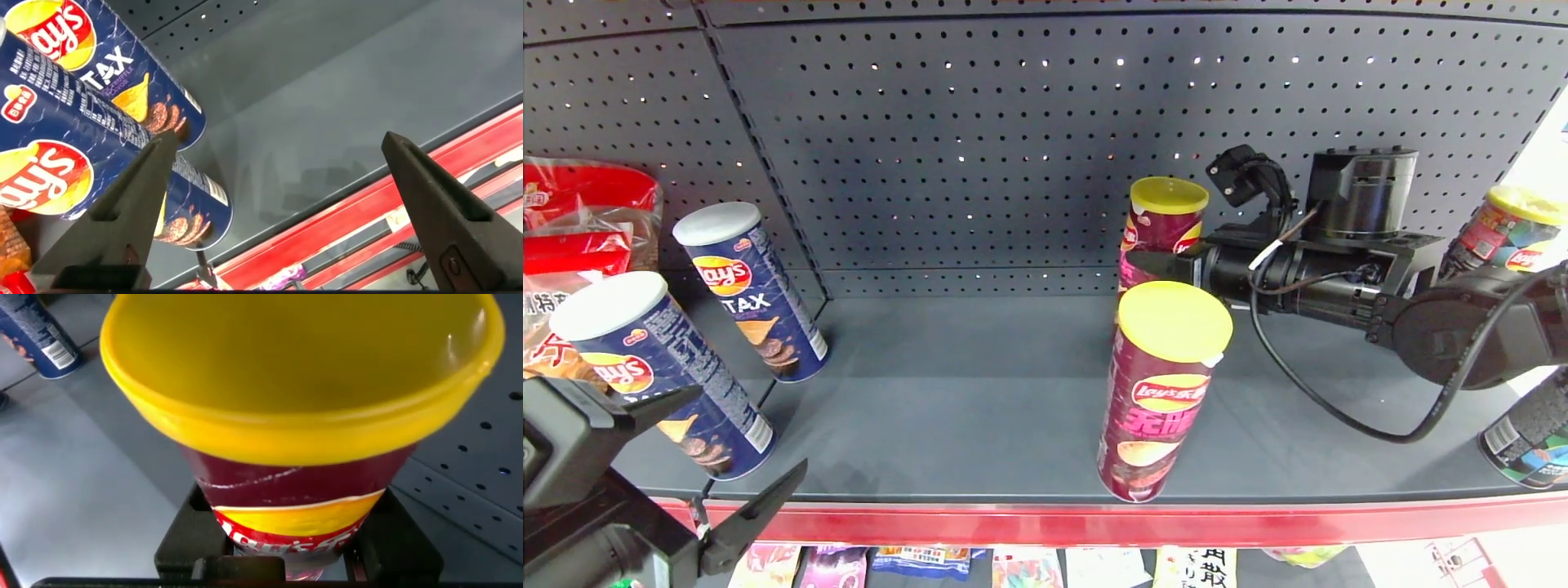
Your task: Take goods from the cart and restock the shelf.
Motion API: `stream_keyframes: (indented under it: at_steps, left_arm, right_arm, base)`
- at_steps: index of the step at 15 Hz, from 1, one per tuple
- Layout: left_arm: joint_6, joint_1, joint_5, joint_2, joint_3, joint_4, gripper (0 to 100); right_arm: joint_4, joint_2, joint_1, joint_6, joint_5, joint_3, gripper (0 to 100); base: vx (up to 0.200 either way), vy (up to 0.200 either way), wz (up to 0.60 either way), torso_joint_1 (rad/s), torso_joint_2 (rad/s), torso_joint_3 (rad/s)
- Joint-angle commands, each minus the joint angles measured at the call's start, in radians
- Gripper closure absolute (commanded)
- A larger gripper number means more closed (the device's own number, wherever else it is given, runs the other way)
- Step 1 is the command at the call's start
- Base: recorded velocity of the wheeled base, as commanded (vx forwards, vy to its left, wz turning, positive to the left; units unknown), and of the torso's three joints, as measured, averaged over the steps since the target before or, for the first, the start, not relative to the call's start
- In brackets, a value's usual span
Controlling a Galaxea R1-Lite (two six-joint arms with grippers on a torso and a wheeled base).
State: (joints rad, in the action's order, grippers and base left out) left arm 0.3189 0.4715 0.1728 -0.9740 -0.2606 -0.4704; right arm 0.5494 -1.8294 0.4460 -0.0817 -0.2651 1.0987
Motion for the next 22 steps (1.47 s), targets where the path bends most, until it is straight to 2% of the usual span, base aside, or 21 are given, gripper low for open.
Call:
stream_keyframes:
  at_steps: [1, 10, 11, 15, 22]
  left_arm:
    - [0.000, -0.001, 0.001, -0.002, 0.001, 0.001, 0]
    - [0.000, -0.001, -0.001, -0.002, 0.003, -0.001, 0]
    - [0.000, -0.001, -0.001, -0.002, 0.001, -0.001, 0]
    - [-0.001, -0.001, -0.001, 0.000, 0.003, -0.001, 0]
    - [0.000, 0.001, -0.001, -0.002, 0.001, -0.001, 0]
  right_arm:
    - [0.017, -0.019, 0.000, -0.001, 0.001, 0.007, 100]
    - [0.043, -0.033, 0.010, 0.019, 0.007, 0.003, 100]
    - [0.041, -0.031, 0.011, 0.017, 0.007, 0.001, 0]
    - [0.041, -0.005, 0.011, 0.028, 0.009, -0.014, 0]
    - [0.037, 0.114, 0.010, 0.028, 0.038, -0.149, 0]
  base:
    - [0.000, 0.000, 0.00, 0.000, 0.00, 0.000]
    - [0.000, 0.000, 0.00, 0.000, 0.00, 0.000]
    - [0.000, 0.000, 0.00, 0.000, 0.00, 0.000]
    - [0.000, 0.000, 0.00, 0.000, 0.00, 0.000]
    - [0.000, 0.000, 0.00, 0.000, 0.00, 0.000]
